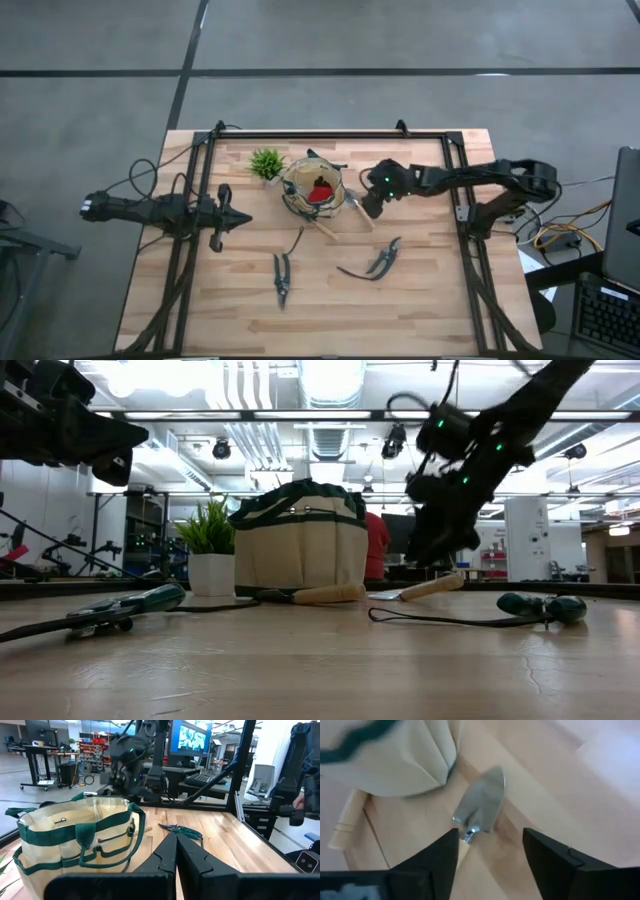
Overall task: Pick & Place Garden tools in Gardening bag
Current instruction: Put the right brown trowel into the white gardening bag
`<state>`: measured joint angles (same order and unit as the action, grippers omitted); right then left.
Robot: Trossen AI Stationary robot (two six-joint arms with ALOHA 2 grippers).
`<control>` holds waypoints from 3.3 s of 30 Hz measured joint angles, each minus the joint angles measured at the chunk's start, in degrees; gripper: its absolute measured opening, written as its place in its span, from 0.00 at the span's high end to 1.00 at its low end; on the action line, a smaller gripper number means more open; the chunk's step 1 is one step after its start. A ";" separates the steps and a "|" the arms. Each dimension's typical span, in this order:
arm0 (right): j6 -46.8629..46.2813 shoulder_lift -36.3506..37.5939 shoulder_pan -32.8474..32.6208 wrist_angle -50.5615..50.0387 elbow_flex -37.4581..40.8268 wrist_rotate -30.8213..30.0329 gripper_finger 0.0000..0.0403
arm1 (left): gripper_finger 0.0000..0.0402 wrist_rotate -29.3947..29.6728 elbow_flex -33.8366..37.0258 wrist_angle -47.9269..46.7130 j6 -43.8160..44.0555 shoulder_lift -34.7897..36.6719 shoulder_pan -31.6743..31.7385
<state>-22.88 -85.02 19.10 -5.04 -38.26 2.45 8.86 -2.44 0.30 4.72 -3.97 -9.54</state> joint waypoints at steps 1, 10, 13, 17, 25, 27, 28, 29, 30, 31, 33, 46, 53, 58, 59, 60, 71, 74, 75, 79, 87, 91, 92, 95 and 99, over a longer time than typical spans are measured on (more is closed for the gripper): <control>0.17 -1.37 0.90 -0.07 -0.55 1.70 0.44 | 0.98 0.01 0.00 0.03 0.00 0.00 0.00; 0.73 -9.49 7.14 5.94 -1.74 12.89 0.40 | 0.98 0.01 0.00 0.00 -0.01 -0.02 0.00; 0.70 -11.57 8.51 9.09 -1.74 16.99 0.41 | 0.98 0.01 0.00 0.01 0.00 -0.02 0.00; 0.55 -13.82 9.75 11.98 -1.81 22.61 0.42 | 0.98 0.01 0.00 0.01 0.00 -0.02 0.02; 0.53 -15.75 10.07 12.92 -1.98 26.29 0.46 | 0.98 0.01 0.00 0.01 -0.01 -0.02 0.02; 0.49 -15.64 10.00 12.88 -1.92 26.38 0.48 | 0.98 0.01 0.00 0.01 -0.01 -0.02 0.02; 0.37 -15.46 10.00 12.74 -1.88 26.47 0.49 | 0.98 0.01 0.00 0.01 -0.01 -0.02 0.02; 0.34 -15.42 9.90 12.63 -1.84 26.55 0.50 | 0.98 0.01 0.00 0.01 -0.01 -0.02 0.02; 0.32 -15.42 9.77 12.55 -1.83 26.57 0.51 | 0.98 0.01 0.00 0.01 -0.01 -0.02 0.02; 0.31 -15.42 9.64 12.53 -1.82 26.58 0.53 | 0.98 0.01 0.00 0.01 -0.01 -0.02 0.02; 0.31 -15.53 9.18 12.51 -1.81 26.55 0.56 | 0.98 0.01 0.00 0.01 -0.01 -0.02 0.00; 0.53 -16.36 6.99 14.27 -1.68 26.16 0.88 | 0.98 0.01 0.00 0.01 -0.01 -0.02 0.00; 0.18 -15.60 6.94 14.82 -1.68 26.95 0.98 | 0.98 0.01 0.00 0.01 -0.01 -0.04 0.00; 0.52 -13.06 6.94 12.49 -1.50 27.41 0.98 | 0.98 0.01 0.00 0.01 -0.01 -0.04 0.00; 0.75 -12.33 6.94 11.55 -1.50 27.41 0.98 | 0.98 0.01 0.00 0.02 -0.01 -0.04 0.00; 1.21 -11.54 6.99 10.51 -1.52 27.40 0.98 | 0.98 0.01 0.00 0.01 0.00 -0.04 0.00; 2.12 3.24 5.71 8.25 2.75 22.31 0.98 | 0.98 0.01 0.00 0.01 -0.01 -0.04 0.00; 3.67 8.85 3.91 9.64 4.71 17.61 0.98 | 0.98 0.01 0.00 0.01 -0.01 -0.04 0.02; 3.64 10.56 3.13 11.36 5.47 15.82 0.98 | 0.98 0.01 0.00 0.02 -0.01 -0.04 0.00; 3.59 15.90 -0.23 24.22 9.47 12.24 0.98 | 0.98 0.03 0.00 0.02 -0.01 -0.04 0.01; 5.10 15.81 -6.35 51.90 16.79 1.33 0.98 | 0.98 0.01 0.00 0.02 -0.01 -0.04 0.01; 8.79 11.88 -9.14 61.31 18.97 -3.44 0.98 | 0.98 0.01 0.00 0.01 -0.01 -0.04 0.00; 9.68 10.76 -9.67 63.78 19.24 -4.09 0.98 | 0.98 0.01 0.00 0.02 0.00 -0.04 0.00; 12.35 6.68 -11.28 71.35 19.51 -4.21 0.98 | 0.98 0.01 0.00 0.04 -0.01 -0.04 0.00; 14.43 0.51 -12.83 78.78 17.91 -4.29 0.98 | 0.98 0.01 0.00 0.00 -0.01 -0.04 0.00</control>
<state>-8.45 -84.51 6.27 73.75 -20.36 -1.83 8.86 -2.44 0.30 4.71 -4.01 -9.54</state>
